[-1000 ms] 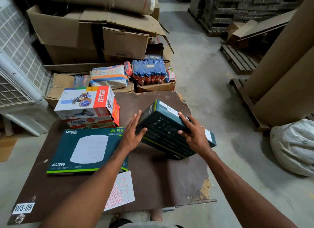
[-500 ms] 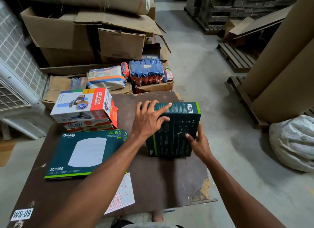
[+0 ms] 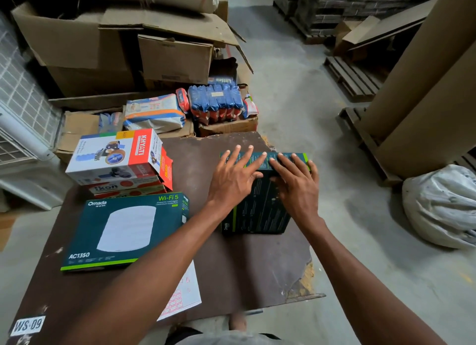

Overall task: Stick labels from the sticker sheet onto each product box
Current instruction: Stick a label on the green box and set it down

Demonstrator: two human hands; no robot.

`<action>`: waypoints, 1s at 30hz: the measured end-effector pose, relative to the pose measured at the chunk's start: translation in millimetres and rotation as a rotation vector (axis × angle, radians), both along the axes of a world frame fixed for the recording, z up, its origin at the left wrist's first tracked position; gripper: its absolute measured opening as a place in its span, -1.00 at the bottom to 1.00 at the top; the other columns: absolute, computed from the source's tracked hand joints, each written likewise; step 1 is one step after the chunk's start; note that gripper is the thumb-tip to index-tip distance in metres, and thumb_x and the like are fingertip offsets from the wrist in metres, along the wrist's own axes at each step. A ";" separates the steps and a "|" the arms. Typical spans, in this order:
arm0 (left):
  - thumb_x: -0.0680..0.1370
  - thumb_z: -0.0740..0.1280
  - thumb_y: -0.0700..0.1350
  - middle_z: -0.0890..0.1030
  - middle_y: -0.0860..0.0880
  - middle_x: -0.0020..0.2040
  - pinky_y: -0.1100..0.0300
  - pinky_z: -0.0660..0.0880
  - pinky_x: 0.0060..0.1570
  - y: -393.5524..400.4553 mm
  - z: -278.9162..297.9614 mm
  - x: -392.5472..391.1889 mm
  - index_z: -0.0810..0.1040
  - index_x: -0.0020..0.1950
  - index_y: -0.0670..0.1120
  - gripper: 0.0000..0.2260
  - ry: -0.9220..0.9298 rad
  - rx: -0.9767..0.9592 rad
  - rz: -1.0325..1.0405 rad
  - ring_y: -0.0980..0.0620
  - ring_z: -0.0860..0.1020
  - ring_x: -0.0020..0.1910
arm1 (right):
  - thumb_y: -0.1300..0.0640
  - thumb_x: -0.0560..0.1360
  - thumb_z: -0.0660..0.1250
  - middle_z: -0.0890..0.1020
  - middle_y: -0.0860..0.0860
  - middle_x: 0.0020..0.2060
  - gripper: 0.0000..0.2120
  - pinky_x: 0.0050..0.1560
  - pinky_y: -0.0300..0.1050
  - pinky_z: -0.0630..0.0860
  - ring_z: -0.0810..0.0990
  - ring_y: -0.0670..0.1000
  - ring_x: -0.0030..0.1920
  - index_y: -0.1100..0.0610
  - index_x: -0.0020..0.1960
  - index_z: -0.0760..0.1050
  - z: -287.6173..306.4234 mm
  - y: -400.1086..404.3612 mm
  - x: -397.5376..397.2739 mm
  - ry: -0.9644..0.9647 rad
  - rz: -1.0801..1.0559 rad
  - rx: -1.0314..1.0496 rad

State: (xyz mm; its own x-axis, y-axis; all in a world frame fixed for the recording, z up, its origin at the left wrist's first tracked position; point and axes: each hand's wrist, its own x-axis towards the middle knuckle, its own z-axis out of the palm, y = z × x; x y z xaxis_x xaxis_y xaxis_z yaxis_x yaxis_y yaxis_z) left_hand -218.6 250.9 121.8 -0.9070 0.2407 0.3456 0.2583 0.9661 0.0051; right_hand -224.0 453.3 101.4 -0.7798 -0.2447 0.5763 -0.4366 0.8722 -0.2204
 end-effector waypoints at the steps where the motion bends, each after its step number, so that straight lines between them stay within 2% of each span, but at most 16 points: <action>1: 0.68 0.11 0.16 0.40 -0.04 0.53 -0.13 0.32 0.44 -0.6 2.2 -1.3 0.24 0.59 0.18 -0.55 -0.009 -0.006 -0.009 -0.20 0.36 0.50 | 0.02 0.58 0.41 0.51 -0.08 0.44 -0.53 0.54 0.16 0.19 0.40 0.12 0.50 -0.14 0.47 0.46 -0.2 -1.6 -0.6 -0.011 -0.010 -0.011; 5: 0.69 0.14 0.14 0.40 -0.05 0.53 -0.11 0.36 0.37 -16.3 13.2 -11.6 0.18 0.59 0.25 -0.54 -0.043 -0.083 -0.133 -0.19 0.42 0.44 | 0.05 0.57 0.42 0.51 -0.06 0.44 -0.51 0.56 0.18 0.14 0.39 0.14 0.51 -0.12 0.48 0.46 -2.7 -5.1 -1.5 -0.028 -0.020 -0.015; 8: 0.70 0.15 0.08 0.20 -0.01 0.62 -0.16 0.19 0.53 -33.1 16.3 -18.0 0.03 0.62 0.24 -0.48 -0.181 -0.070 -0.243 -0.16 0.21 0.58 | 0.05 0.57 0.42 0.51 -0.03 0.44 -0.50 0.56 0.22 0.12 0.38 0.16 0.51 -0.10 0.48 0.45 -0.2 -6.1 -0.3 -0.008 -0.014 0.000; 11: 0.70 0.16 0.04 0.13 0.05 0.64 -0.17 0.09 0.57 -38.8 14.3 -19.9 0.04 0.62 0.23 -0.48 -0.216 -0.020 -0.288 -0.13 0.10 0.62 | 0.09 0.58 0.38 0.52 0.07 0.43 -0.57 0.56 0.28 0.11 0.33 0.21 0.53 0.00 0.45 0.49 -3.0 -17.8 10.9 0.036 -0.065 -0.056; 13: 0.69 0.17 0.03 0.15 0.05 0.63 -0.19 0.09 0.56 -37.1 15.3 -19.8 0.08 0.61 0.23 -0.49 -0.222 0.006 -0.300 -0.14 0.12 0.61 | 0.11 0.61 0.36 0.54 0.14 0.36 -0.66 0.50 0.27 0.22 0.37 0.24 0.47 0.06 0.37 0.55 -8.3 -29.5 26.9 0.129 -0.095 -0.136; 15: 0.69 0.16 0.02 0.17 0.05 0.63 -0.21 0.11 0.55 -35.8 16.2 -18.6 0.11 0.61 0.23 -0.51 -0.217 0.023 -0.304 -0.15 0.15 0.60 | 0.13 0.60 0.38 0.59 0.15 0.23 -0.74 0.35 0.19 0.39 0.49 0.23 0.31 0.10 0.28 0.62 -17.8 -44.9 48.1 0.174 -0.034 -0.196; 17: 0.69 0.17 0.01 0.21 0.04 0.62 -0.21 0.12 0.54 -36.1 15.3 -17.5 0.15 0.61 0.22 -0.51 -0.203 0.035 -0.306 -0.16 0.18 0.59 | 0.19 0.57 0.38 0.62 0.10 0.09 -0.79 0.14 0.06 0.48 0.54 0.17 0.11 0.13 0.18 0.64 -36.4 -63.0 67.8 0.033 0.098 -0.235; 19: 0.69 0.19 -0.02 0.22 0.04 0.61 -0.21 0.12 0.54 -36.7 13.8 -15.9 0.17 0.60 0.22 -0.51 -0.204 0.059 -0.307 -0.16 0.20 0.59 | 0.20 0.54 0.37 0.62 0.03 -0.01 -0.83 -0.05 -0.01 0.49 0.53 0.10 -0.03 0.10 0.11 0.64 -63.5 -82.8 83.2 -0.245 0.190 -0.246; 22: 0.70 0.18 -0.04 0.17 0.06 0.63 -0.21 0.01 0.56 -37.3 15.7 -16.1 0.14 0.60 0.23 -0.51 -0.274 0.108 -0.318 -0.11 0.13 0.61 | 0.19 0.53 0.35 0.66 0.04 -0.09 -0.89 -0.11 0.04 0.59 0.59 0.09 -0.11 0.06 -0.01 0.64 -117.6 -107.6 104.2 -0.740 0.254 -0.160; 25: 0.71 0.16 -0.05 0.11 0.06 0.64 -0.18 -0.07 0.57 -38.3 19.0 -16.6 0.12 0.60 0.24 -0.51 -0.343 0.134 -0.329 -0.08 0.06 0.63 | 0.18 0.54 0.36 0.71 0.06 -0.02 -0.85 0.03 0.07 0.62 0.65 0.11 -0.04 0.05 0.05 0.67 -164.0 -128.6 127.8 -1.040 0.364 0.000; 28: 0.71 0.16 -0.05 0.10 0.06 0.64 -0.17 -0.09 0.57 -38.6 20.7 -14.9 0.12 0.60 0.23 -0.51 -0.359 0.146 -0.335 -0.08 0.04 0.63 | 0.18 0.58 0.35 0.69 0.08 0.14 -0.77 0.15 0.00 0.57 0.62 0.12 0.11 0.09 0.21 0.66 -183.6 -150.1 147.4 -1.157 0.491 0.155; 30: 0.71 0.16 -0.05 0.09 0.07 0.64 -0.17 -0.09 0.57 -38.3 21.2 -12.5 0.13 0.60 0.23 -0.51 -0.353 0.155 -0.338 -0.08 0.04 0.63 | 0.11 0.62 0.33 0.64 0.09 0.24 -0.72 0.10 -0.09 0.49 0.59 0.14 0.19 0.05 0.31 0.62 -189.9 -162.8 155.4 -1.193 0.530 0.232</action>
State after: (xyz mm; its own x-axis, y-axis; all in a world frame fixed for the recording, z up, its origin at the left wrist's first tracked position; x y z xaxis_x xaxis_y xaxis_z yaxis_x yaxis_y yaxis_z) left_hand -231.1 212.5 143.0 -0.8554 0.5106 0.0869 0.5124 0.8100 0.2851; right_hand -68.6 290.4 -88.4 -0.5559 -0.6736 -0.4870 -0.3774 0.7266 -0.5741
